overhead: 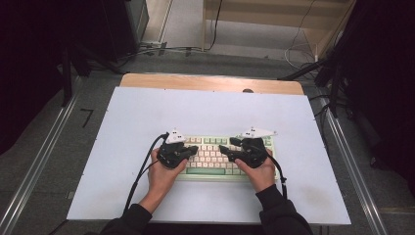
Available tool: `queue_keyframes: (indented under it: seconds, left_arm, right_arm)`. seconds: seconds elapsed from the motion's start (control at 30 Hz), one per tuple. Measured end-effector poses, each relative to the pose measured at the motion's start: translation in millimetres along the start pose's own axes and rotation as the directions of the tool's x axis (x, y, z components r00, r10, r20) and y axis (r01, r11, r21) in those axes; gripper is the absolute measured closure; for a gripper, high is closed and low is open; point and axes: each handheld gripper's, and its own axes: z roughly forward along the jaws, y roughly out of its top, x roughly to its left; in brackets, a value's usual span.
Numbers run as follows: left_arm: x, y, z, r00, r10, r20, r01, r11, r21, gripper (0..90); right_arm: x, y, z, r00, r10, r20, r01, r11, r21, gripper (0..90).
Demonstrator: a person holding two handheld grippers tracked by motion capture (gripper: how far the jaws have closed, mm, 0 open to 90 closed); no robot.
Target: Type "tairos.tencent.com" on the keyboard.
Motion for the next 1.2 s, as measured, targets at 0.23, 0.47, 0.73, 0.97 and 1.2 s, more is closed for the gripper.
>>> queue_keyframes:
  seconds: [0.23, 0.47, 0.73, 0.97, 1.2]
  left_arm:
    - [1.0, -0.2, 2.1, 0.9999, -0.001, -0.012, 0.001, 0.9998, 0.018, 90.0]
    - [-0.3, 1.2, 5.2, 0.9999, 0.005, -0.012, -0.005, 0.9986, 0.053, 90.0]
    - [2.7, 7.3, -18.6, 0.998, -0.061, 0.018, 0.063, 0.9909, -0.119, 55.3]
    - [13.8, -3.6, -31.9, 0.989, -0.148, -0.001, 0.145, 0.97, -0.195, 35.2]
    - [21.3, -12.4, -42.4, 0.9872, -0.158, -0.02, 0.151, 0.9673, -0.204, 35.3]
  right_arm:
    - [-0.5, 0.0, 0.0, 1.0, -0.001, 0.0, 0.001, 1.0, 0.0, 42.1]
    - [-0.5, -0.8, 1.7, 1.0, -0.002, 0.001, 0.002, 1.0, 0.01, 42.1]
    - [-1.3, -1.1, 1.5, 1.0, 0.005, 0.002, -0.005, 1.0, 0.008, 42.1]
    - [-0.9, -1.5, 2.0, 1.0, 0.003, 0.002, -0.003, 0.9999, 0.013, 42.7]
    - [-0.8, -1.6, 1.9, 0.9999, 0.001, -0.011, -0.001, 0.9999, 0.014, 47.7]
